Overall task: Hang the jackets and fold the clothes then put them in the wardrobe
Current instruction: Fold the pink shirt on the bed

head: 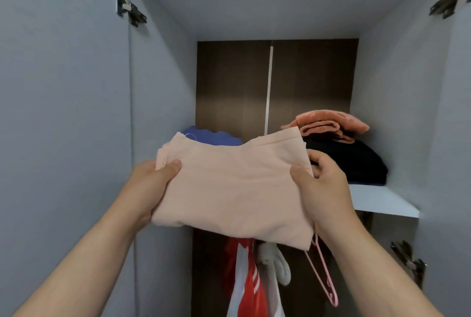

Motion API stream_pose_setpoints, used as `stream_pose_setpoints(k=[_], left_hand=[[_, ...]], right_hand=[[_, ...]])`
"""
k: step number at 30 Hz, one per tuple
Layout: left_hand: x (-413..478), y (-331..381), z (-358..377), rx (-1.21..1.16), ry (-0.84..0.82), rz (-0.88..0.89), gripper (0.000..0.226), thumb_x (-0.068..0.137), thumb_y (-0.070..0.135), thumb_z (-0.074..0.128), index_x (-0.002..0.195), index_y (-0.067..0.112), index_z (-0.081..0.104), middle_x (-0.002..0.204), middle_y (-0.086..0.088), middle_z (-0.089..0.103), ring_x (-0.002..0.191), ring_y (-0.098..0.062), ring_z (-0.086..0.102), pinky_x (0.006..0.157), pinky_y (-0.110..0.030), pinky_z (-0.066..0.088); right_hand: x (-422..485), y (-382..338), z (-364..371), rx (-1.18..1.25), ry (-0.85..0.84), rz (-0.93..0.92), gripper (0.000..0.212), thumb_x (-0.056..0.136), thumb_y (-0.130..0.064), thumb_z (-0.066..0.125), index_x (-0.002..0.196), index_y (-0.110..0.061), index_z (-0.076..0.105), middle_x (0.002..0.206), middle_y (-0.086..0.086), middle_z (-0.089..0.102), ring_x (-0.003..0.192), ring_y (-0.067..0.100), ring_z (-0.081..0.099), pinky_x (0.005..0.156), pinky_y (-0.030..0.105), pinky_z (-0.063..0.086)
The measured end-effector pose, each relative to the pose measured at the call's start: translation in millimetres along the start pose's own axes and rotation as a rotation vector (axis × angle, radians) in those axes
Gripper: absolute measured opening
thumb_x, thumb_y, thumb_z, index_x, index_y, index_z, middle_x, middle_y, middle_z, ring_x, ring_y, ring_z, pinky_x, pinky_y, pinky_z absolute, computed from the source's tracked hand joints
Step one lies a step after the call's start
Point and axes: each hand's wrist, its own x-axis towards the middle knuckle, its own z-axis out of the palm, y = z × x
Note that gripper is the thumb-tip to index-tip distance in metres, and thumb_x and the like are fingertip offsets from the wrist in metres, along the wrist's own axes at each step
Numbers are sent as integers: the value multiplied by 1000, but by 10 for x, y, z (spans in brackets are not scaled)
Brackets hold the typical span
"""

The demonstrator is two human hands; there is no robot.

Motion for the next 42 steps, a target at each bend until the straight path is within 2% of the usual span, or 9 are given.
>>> stream_pose_setpoints(k=[4,7,12,17,22,28,33,38,42], left_hand=[[807,-193,31,-161,-44,-86,10,92,19,67,95,9,67,76,-5,76,64,-20,72,59,-30,52],[1415,-411,99,-209,-82,-49,6,95,14,62,94,12,67,75,-1,76,62,-15,72,51,-26,53],[2380,-667,223,-246,-144,-63,10,95,10,61,101,14,67,91,-6,77,78,-23,72,64,-32,53],[3040,-730,560,-257,-214,10,19,92,3,58,95,19,66,80,5,76,69,-13,73,63,-32,55],[3539,-620,792,-254,-191,71,26,88,1,62,94,26,63,86,6,73,66,-7,71,51,-22,52],[4130,-567,834,-127,-72,110,37,86,0,67,111,24,55,96,8,59,82,-13,60,55,-25,45],[4536,-746,947,175,43,190,42,86,3,68,123,16,52,107,2,51,93,-20,51,81,-28,40],[4928,-850,1020,543,44,273,43,85,3,66,126,8,55,118,-10,58,105,-30,55,85,-26,36],[5176,-912,1032,708,54,252,38,86,6,66,123,6,57,121,-17,62,111,-35,57,86,-29,39]], right_hand=[[574,241,416,-18,24,-53,28,92,-14,61,111,-34,62,90,-29,68,81,-6,65,66,24,46],[990,430,781,-37,51,-71,28,92,-13,60,99,-39,60,91,-31,67,83,-7,64,67,24,47],[1641,709,1292,-104,117,-81,28,90,-9,60,100,-35,63,89,-16,71,84,3,66,71,26,49],[2198,862,1524,-174,156,-86,29,91,-14,59,92,-42,59,93,-23,66,88,3,63,68,24,47],[2668,1002,1606,-205,216,-57,44,90,-12,56,129,-30,47,97,-15,60,88,3,58,64,20,41],[3165,1118,1885,-191,154,-39,47,86,2,41,103,-42,41,93,-8,62,80,12,62,50,19,43],[3446,1330,2177,-261,67,-44,44,90,10,32,89,-31,51,91,-17,50,82,5,48,67,20,42],[3722,1581,2421,-115,-6,162,46,93,12,34,107,-9,72,111,5,57,92,23,55,84,27,45],[3936,1820,2547,-158,-104,288,38,96,5,43,127,-4,62,126,19,58,106,33,59,81,31,46]])
